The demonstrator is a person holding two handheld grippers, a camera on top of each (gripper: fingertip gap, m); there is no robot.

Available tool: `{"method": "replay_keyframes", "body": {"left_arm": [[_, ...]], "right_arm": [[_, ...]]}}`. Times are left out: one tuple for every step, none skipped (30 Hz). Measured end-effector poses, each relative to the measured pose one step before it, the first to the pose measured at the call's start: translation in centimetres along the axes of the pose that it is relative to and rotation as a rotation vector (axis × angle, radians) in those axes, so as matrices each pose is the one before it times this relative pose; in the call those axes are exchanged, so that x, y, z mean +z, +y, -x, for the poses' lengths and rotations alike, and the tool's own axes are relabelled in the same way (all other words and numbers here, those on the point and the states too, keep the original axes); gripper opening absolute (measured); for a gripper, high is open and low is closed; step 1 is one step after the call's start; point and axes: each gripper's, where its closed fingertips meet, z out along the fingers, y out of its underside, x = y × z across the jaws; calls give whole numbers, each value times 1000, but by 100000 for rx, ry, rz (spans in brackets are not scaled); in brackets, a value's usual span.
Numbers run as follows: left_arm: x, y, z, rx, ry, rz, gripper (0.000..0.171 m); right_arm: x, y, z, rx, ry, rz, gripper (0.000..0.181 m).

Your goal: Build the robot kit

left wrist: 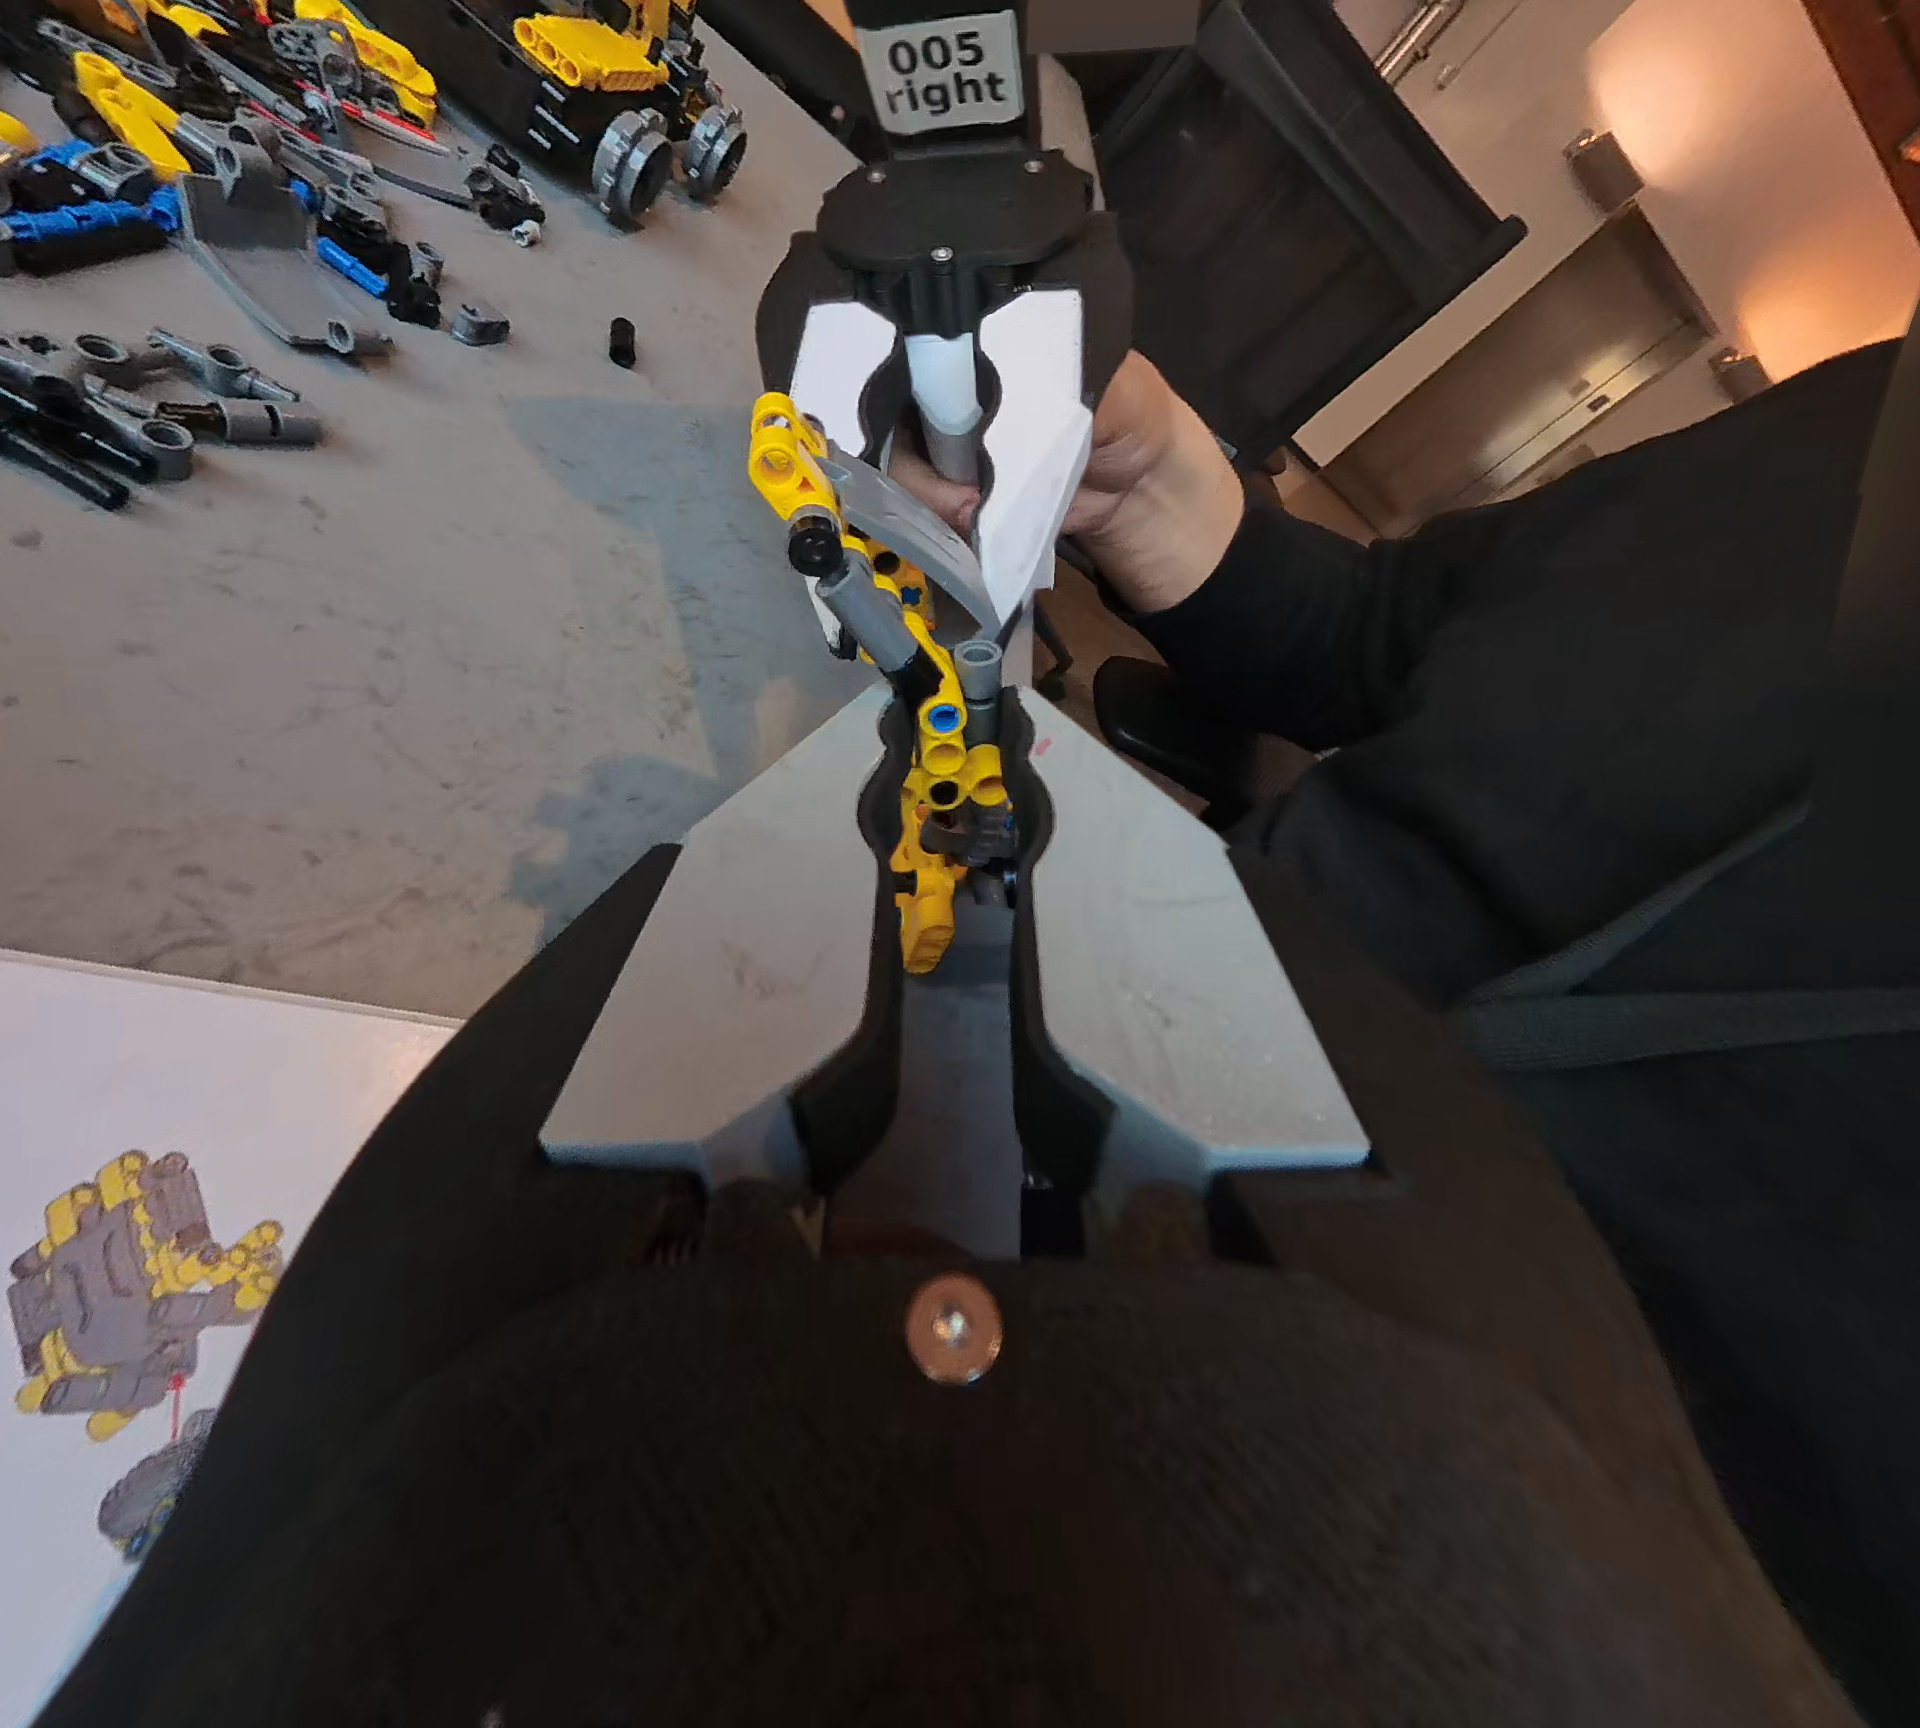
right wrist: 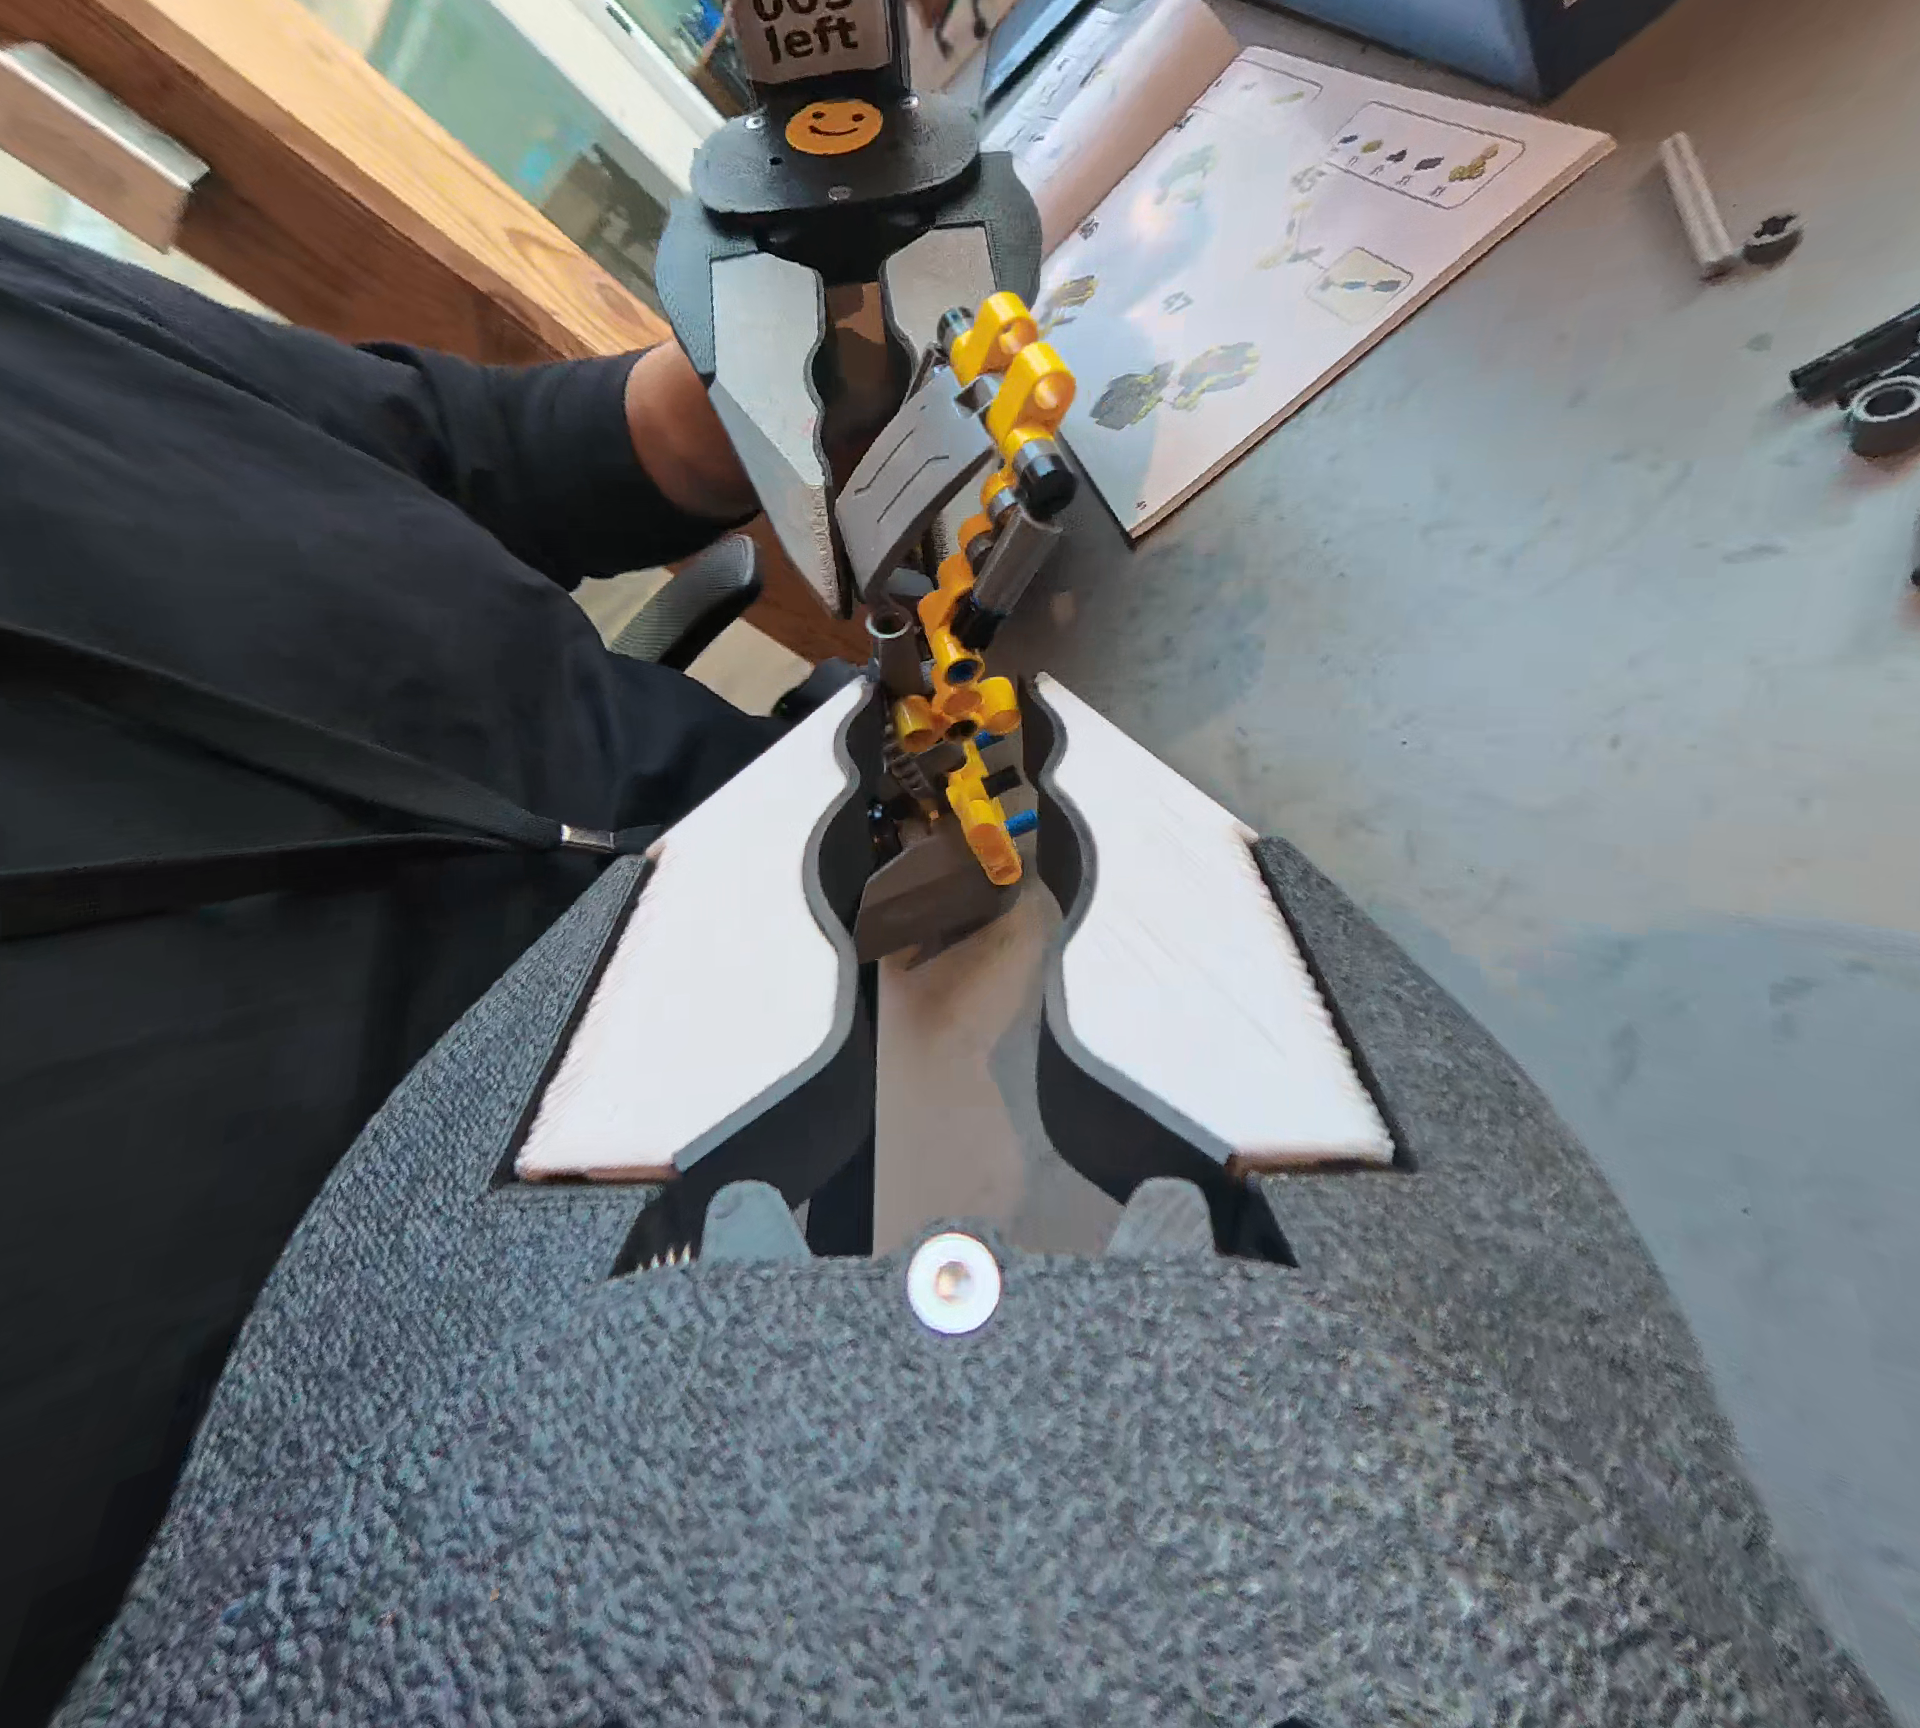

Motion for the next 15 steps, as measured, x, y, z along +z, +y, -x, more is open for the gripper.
{"method": "replay_keyframes", "body": {"left_arm": [[-4,-43,80,927,-401,339,13],[-16,25,100,682,-362,926,14],[9,254,269,287,-1389,2504,15],[-40,520,448,944,-3134,4064,17],[-125,558,506,2607,-4332,3921,21],[-238,374,391,3624,-4438,2244,25],[-277,377,238,3901,-4082,1964,30],[-204,629,133,4053,-3777,3253,33],[-97,797,71,3849,-3515,4080,36],[8,683,-54,2665,-2603,3311,40],[67,399,-286,933,-834,1741,40],[148,268,-474,-283,860,1167,40],[176,280,-354,-904,837,1512,42],[145,293,-68,-1163,-497,1654,43],[83,256,170,-1360,-1599,1340,43]], "right_arm": [[-33,-134,-65,3211,-1914,-1040,25],[35,18,-59,2194,-1421,-261,25],[79,212,-168,1126,-44,787,25],[91,295,-324,993,1487,1479,25],[26,228,-272,1453,1293,1179,24],[-60,103,-239,863,1358,419,24],[-128,18,-156,51,1197,-170,23],[-119,84,-217,-286,1796,429,23],[-60,159,-222,-817,1907,1057,23],[-1,47,-76,-565,759,459,22],[59,54,-126,173,649,594,22],[94,122,-128,402,481,826,17],[96,15,-121,334,345,348,16],[28,-125,-157,-107,991,-633,16],[-18,-142,-5,-52,122,-728,16]]}}
